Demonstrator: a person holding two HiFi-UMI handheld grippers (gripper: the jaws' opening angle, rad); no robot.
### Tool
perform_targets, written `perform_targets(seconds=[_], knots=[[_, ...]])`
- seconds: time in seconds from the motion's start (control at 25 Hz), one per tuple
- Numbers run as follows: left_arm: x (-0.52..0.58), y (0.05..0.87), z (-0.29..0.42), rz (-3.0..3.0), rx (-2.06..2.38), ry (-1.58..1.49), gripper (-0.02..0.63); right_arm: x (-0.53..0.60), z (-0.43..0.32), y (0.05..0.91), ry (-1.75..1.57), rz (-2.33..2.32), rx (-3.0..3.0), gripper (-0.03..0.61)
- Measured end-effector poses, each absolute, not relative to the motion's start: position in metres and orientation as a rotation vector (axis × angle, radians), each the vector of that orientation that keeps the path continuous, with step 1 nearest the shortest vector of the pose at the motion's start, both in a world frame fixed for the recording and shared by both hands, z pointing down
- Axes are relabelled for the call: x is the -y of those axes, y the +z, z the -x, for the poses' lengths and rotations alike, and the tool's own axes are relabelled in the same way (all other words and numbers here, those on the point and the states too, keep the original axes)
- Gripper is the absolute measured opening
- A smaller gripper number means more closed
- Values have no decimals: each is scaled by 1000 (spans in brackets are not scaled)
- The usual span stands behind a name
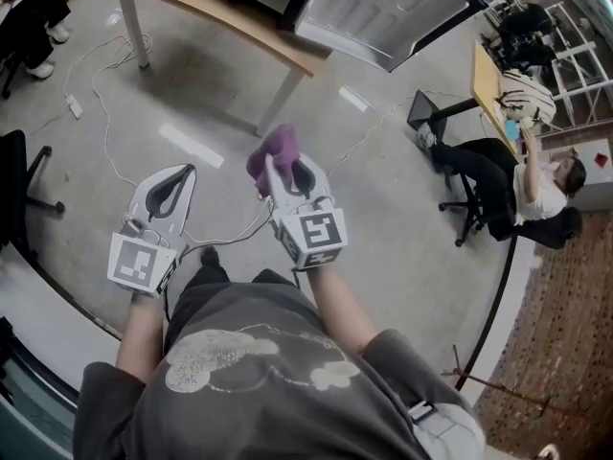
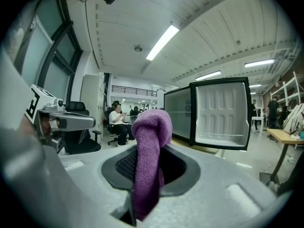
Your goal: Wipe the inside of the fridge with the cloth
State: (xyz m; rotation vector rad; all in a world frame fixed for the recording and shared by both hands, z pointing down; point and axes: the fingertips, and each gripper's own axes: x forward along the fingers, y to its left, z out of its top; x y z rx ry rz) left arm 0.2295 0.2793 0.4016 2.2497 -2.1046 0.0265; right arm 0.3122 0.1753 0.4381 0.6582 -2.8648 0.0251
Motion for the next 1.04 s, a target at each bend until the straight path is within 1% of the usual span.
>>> perform_targets(seconds=[0.16,0.4,0.72,1.04], knots=[[-282,401,-264,-2223,2143,18,18,-198,-337,437,12,-539,2902,75],[-282,408,-326,-2209,2142,21,18,-219,-403,452,3,-450,2878,72],[-311,411,-407,-2167,2178,55,18,-234,-498,467,54,-430,2861,72],[-318,404,-455,-2144,2187,72,18,-238,-541,476,126,-382,2842,71]])
